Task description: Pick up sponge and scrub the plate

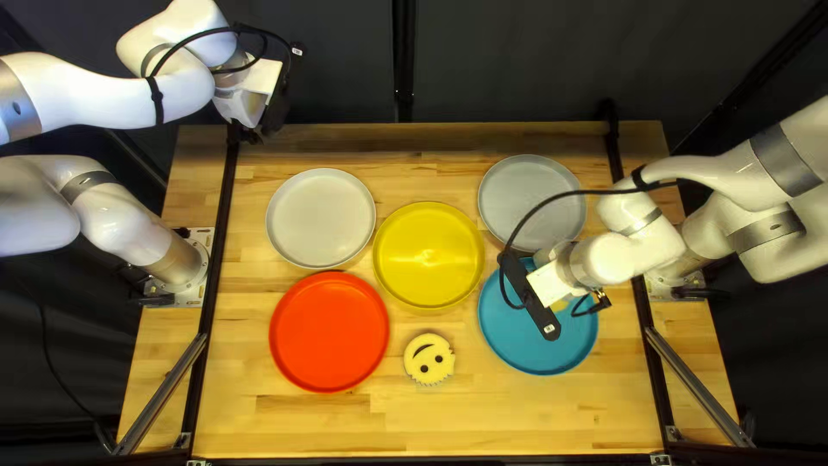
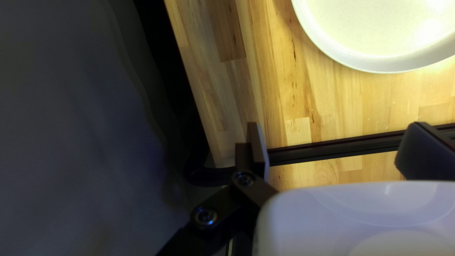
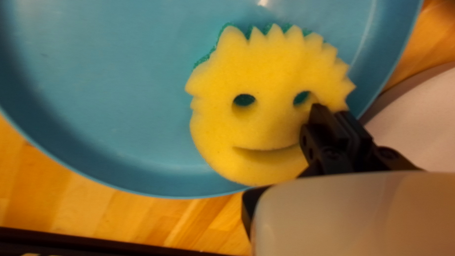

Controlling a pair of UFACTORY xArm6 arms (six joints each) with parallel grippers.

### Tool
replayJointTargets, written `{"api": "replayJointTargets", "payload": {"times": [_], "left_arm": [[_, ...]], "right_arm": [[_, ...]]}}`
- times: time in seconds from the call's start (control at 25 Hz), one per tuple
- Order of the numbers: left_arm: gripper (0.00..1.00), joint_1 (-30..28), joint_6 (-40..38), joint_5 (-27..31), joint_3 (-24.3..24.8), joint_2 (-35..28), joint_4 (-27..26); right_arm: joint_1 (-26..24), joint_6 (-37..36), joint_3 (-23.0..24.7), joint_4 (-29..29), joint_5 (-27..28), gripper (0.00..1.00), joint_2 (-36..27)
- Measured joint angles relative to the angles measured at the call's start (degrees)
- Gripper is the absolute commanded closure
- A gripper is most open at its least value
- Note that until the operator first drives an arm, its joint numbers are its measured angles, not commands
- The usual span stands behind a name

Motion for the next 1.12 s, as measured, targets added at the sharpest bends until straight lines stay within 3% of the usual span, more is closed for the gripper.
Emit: {"api": "replayJointTargets", "payload": {"times": [0.36, 0.52, 0.76, 1.12], "left_arm": [[0.0, 0.0, 0.0, 0.0, 0.0, 0.0, 0.0], [0.0, 0.0, 0.0, 0.0, 0.0, 0.0, 0.0], [0.0, 0.0, 0.0, 0.0, 0.0, 0.0, 0.0], [0.0, 0.0, 0.0, 0.0, 0.0, 0.0, 0.0]], "right_arm": [[10.88, 7.92, -0.44, 0.5, 2.67, 1.0, 1.08], [12.39, 8.41, -0.73, 0.96, 4.21, 1.0, 1.01], [7.69, 4.69, 0.29, 0.37, 4.02, 1.0, -0.03], [-2.64, -2.82, 1.01, -1.53, -0.62, 1.0, 0.65]]}}
